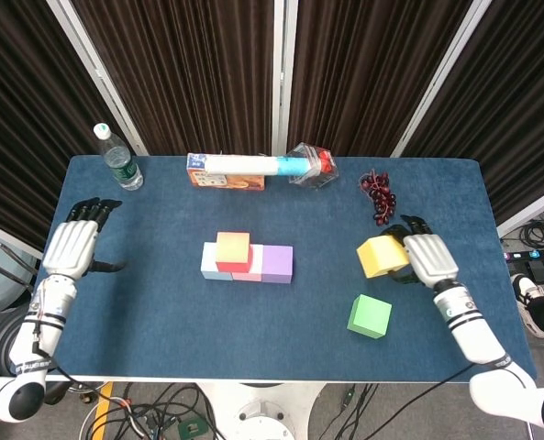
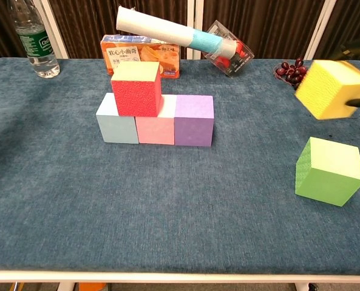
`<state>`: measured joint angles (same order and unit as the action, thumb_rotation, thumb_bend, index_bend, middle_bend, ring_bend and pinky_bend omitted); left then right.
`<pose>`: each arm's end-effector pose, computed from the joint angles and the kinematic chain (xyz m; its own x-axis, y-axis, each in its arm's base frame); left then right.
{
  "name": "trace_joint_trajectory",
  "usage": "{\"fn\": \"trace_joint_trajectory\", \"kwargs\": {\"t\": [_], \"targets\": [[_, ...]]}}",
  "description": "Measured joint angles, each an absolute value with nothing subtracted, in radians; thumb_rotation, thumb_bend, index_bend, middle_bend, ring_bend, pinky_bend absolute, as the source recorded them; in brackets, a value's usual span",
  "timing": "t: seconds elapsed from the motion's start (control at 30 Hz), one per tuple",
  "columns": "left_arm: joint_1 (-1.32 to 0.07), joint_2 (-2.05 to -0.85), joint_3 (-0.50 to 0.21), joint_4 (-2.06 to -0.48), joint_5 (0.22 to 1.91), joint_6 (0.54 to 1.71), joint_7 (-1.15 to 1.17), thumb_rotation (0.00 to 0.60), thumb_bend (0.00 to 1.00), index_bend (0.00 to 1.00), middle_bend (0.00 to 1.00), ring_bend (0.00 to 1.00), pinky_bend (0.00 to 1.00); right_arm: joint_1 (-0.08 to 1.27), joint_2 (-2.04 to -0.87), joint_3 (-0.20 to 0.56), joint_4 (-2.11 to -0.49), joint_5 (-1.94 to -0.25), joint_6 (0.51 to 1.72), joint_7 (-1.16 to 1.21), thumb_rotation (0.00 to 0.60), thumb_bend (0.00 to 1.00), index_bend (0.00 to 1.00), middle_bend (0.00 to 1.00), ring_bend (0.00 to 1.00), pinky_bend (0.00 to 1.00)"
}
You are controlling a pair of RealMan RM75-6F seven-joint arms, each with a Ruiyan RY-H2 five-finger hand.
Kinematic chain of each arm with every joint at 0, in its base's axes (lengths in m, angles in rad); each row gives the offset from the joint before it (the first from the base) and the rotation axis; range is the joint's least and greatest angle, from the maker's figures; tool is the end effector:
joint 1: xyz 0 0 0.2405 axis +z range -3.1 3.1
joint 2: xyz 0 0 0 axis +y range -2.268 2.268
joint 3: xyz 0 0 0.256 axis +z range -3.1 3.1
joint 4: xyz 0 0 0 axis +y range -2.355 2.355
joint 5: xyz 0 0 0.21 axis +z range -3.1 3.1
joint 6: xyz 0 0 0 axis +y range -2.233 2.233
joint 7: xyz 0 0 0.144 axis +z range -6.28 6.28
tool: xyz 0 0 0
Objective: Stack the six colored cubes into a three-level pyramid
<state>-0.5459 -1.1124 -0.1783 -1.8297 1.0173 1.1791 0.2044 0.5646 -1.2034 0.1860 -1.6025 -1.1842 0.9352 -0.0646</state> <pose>-0.2074 0.3132 0.1298 0.2936 0.1304 0.9470 0.9554 -0.0724 -0.2863 -0.2255 -0.3327 0.0912 0.3434 -0.2745 0.8982 -0.9349 -0.1909 0.2991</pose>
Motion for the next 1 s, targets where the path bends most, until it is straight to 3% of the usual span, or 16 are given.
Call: {"fn": "trace_joint_trajectory", "kwargs": {"t": [0.2,0.43,1.0], "targets": [[-0.541,-1.110,-0.177,-1.830,1.029,1.169,0.202,0.600,0.00,0.14,0.12,0.05,0.07,0.625,-1.194,0.231,-1.755,-1.006,0.943,-0.239,0.600,0.19,0.35,0.21,0.00,0.00],[-0.532,-1.105,-0.176,-1.827,1.047,1.159,0.184,0.600,0.00,0.14,0.12,0.05,0.07,0.754,-1.275,0.273,-1.831,-0.765,0.996,-0.459,0.600,0.19,0.35,0.21,0.00,0.00],[-0.517,-1.093,-0.182,-1.808,1.065,1.141,0.148,0.600,0.00,0.14,0.12,0.05,0.07,1.003,-1.486,0.318,-1.777,-0.474,1.091,-0.689,0.600,0.17,0.35,0.21,0.00,0.00]]}}
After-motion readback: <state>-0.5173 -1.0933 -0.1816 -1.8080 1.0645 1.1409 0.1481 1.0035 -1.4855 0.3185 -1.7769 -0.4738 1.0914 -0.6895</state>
